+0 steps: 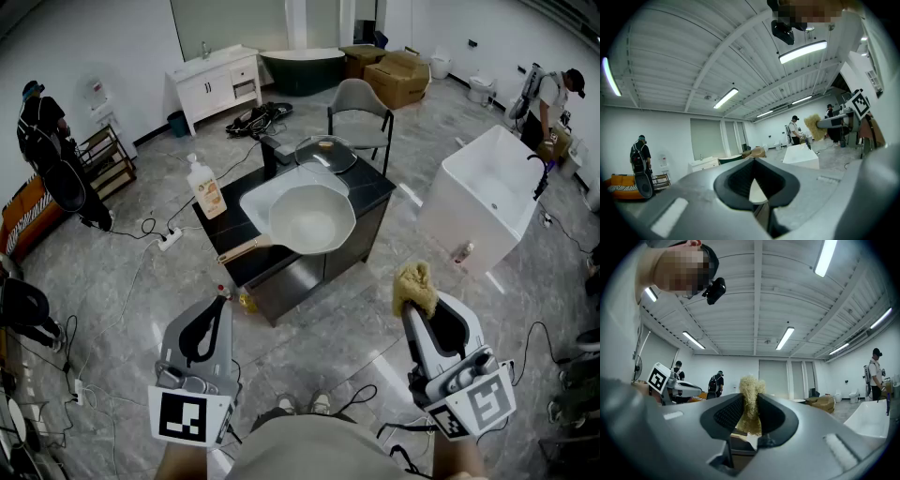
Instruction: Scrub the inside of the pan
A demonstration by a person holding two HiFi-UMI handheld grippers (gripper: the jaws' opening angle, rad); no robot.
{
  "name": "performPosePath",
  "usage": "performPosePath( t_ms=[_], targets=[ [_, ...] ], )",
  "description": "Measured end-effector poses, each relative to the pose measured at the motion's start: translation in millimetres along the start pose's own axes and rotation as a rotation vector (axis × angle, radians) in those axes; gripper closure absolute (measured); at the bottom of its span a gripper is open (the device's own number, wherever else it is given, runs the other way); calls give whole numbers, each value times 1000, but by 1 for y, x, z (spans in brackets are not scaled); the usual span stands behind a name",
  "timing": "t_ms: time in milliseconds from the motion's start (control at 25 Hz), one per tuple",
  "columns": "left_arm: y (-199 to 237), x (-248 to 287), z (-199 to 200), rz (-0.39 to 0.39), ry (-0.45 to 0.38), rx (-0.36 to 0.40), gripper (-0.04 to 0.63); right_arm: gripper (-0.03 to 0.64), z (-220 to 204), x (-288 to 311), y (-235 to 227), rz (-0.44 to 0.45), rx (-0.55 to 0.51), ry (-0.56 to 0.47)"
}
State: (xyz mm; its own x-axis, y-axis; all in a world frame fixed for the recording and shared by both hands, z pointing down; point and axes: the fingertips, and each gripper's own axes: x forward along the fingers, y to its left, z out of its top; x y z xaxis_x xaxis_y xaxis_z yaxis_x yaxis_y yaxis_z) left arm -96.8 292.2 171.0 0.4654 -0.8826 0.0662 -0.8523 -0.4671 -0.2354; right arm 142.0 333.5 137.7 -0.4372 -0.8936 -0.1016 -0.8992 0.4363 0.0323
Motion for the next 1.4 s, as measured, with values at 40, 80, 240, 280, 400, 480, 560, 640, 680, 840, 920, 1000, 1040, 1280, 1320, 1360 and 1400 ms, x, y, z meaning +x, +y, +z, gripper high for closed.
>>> performPosePath(
  t_ms=[40, 80, 240, 280, 400, 480, 560, 640, 680, 840, 920, 1000, 1040, 1280, 1320, 1360, 1400],
  targets=[
    [-1, -3, 2, 9, 8, -9, 594, 522, 1, -2, 0, 1, 14, -5],
    [-2, -6, 3, 16, 15, -16, 594, 522, 2, -3, 1, 3, 29, -10],
    [-8, -10, 10, 14, 13, -16, 593, 520, 1, -6, 1, 9, 64, -15],
    [-9, -9, 10, 11, 14, -17, 594, 520, 0, -6, 1, 11, 65, -12],
    [-12, -8, 6, 11, 26, -20, 594, 520, -6, -6, 1, 17, 67, 0],
    [-13, -8, 4, 14, 35, -20, 594, 520, -9, -7, 0, 22, 68, 8],
    [-15, -7, 2, 18, 42, -19, 594, 520, -10, -7, -2, 26, 68, 13],
    [-17, -5, 2, 21, 45, -19, 594, 520, -12, -7, -4, 30, 69, 17],
    [-18, -4, 2, 22, 43, -16, 594, 520, -13, -8, -5, 33, 69, 18],
    [-23, -1, 8, 17, 13, 27, 594, 520, -17, -10, -12, 40, 70, 22],
    [-25, -1, 8, 20, 15, 25, 594, 520, -19, -10, -14, 47, 75, 24],
    [-25, 0, 4, 28, 28, 22, 594, 520, -23, -10, -14, 55, 80, 33],
    [-24, 0, 2, 33, 35, 22, 594, 520, -25, -9, -14, 59, 82, 38],
    [-13, 7, -14, 65, 69, 0, 594, 520, -35, 2, -19, 68, 87, 54],
    [-11, 9, -17, 65, 69, 7, 594, 520, -37, 6, -20, 70, 89, 55],
    [-9, 12, -18, 66, 69, 11, 592, 520, -39, 9, -21, 71, 91, 56],
    [-8, 15, -19, 66, 68, 13, 594, 520, -40, 13, -22, 72, 90, 58]
  ],
)
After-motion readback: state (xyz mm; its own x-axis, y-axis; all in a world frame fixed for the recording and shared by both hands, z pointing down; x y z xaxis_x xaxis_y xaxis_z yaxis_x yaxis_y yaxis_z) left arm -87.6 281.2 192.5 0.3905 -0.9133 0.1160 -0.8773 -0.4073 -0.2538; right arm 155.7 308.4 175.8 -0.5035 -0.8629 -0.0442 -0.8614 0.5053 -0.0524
